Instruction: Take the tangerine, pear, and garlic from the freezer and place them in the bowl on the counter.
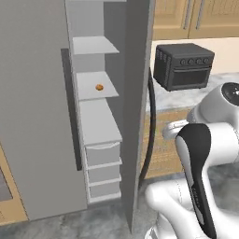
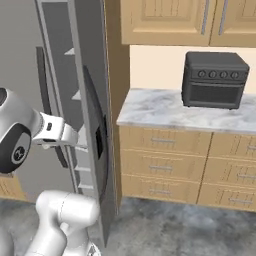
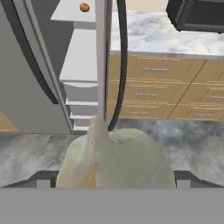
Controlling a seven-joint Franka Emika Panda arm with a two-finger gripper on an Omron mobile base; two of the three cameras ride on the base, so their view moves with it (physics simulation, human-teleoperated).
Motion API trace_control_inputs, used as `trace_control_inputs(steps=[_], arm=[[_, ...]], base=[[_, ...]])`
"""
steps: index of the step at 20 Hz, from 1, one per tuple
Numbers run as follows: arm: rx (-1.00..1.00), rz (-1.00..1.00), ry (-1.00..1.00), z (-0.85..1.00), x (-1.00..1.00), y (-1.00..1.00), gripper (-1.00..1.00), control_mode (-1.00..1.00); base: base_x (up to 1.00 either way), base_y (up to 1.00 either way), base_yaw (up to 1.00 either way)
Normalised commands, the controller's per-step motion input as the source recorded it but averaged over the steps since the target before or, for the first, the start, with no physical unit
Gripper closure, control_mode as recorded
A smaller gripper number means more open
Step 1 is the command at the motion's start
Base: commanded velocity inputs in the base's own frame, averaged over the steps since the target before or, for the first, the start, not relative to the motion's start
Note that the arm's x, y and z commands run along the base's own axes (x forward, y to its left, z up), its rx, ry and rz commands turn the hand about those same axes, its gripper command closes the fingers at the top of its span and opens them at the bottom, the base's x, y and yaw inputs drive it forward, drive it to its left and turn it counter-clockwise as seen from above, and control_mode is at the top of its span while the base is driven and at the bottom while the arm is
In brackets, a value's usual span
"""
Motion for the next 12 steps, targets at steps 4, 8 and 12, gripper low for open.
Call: trace_control_inputs(steps=[4,8,12], arm=[[0.0,0.0,0.0,0.0,0.0,0.0,1.0,1.0],[0.0,0.0,0.0,0.0,0.0,0.0,1.0,1.0],[0.0,0.0,0.0,0.0,0.0,0.0,1.0,1.0]], base=[[0.01,-1.0,0.0],[0.08,-1.0,0.0],[0.17,-1.0,0.0]])
